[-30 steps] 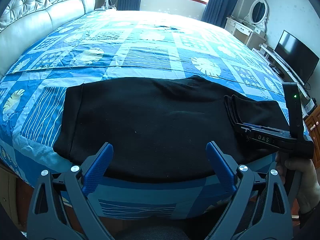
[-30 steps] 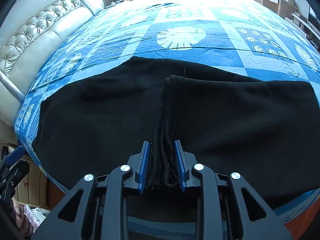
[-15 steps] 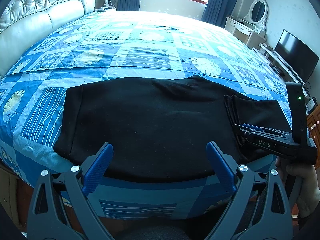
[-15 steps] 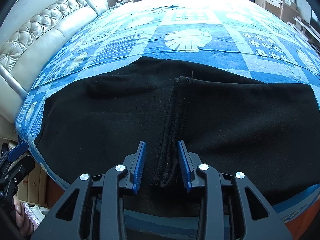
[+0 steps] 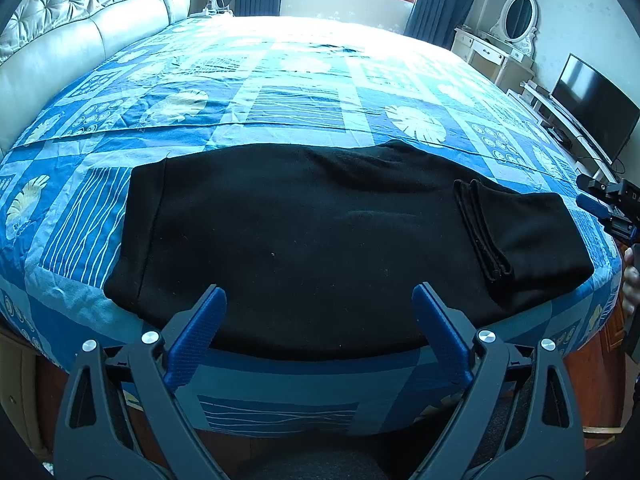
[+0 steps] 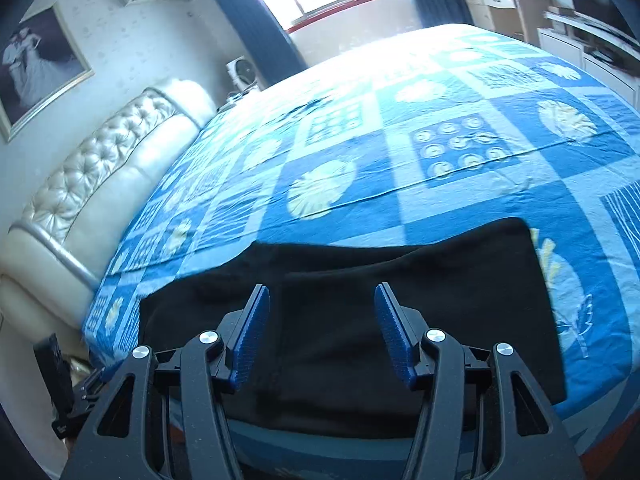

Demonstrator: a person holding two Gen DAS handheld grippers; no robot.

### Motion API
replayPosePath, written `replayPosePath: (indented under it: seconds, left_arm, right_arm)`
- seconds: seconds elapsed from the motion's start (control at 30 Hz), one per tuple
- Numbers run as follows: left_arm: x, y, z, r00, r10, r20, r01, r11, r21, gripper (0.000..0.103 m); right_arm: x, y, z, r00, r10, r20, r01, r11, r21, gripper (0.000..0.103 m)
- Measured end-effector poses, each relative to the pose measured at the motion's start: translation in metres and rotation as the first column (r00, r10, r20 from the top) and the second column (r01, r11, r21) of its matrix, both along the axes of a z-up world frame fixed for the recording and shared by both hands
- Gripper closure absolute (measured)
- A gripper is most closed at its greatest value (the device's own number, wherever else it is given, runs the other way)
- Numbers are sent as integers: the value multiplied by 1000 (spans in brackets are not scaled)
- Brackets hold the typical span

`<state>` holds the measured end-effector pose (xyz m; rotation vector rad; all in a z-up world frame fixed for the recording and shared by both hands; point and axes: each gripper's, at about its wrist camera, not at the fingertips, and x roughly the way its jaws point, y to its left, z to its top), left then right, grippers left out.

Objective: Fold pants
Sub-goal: 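Open the right tool and release the leg ends on the pants, then grasp the edge of the folded black pants with the right tool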

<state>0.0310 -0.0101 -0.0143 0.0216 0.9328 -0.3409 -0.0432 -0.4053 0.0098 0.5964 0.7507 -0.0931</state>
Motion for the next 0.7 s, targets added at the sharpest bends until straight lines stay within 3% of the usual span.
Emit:
replayPosePath:
  seconds: [0.1,0.2,0.33,0.4,0.47,0.53,0.7]
  left_arm:
    - [0,-3,-3,1000,-6,-9,6,1000,-2,9]
    - [-1,-6,-6,1000,-16,-18,16,1000,-1,9]
    - [-5,-12,-10,999,-35,-24,35,999,13,9]
    - [-6,-15,-12,999,-42,-30,43,999,19,9]
    - [-7,-16,-13,998,-47,-36,47,999,17,9]
    - [-6,-18,-15,998,-50,-45,51,999,15,9]
    - [-6,-19,-21,997,-55,-63,56,998,17,9]
  right_arm:
    - [-4,-75,-33,981,-170,-93,178,980,93,48]
    - [-1,-116,-69,970,-196,-147,226,948,225,48]
    - [7,-132,-103,983,-146,-115,183,868,461,48]
    - [12,-131,-108,988,-127,-92,156,859,487,48]
    - [18,-128,-115,989,-105,-104,143,859,492,68]
    - [22,-125,-119,988,-94,-125,142,877,459,79]
    - [25,-123,-120,988,-90,-129,140,878,458,81]
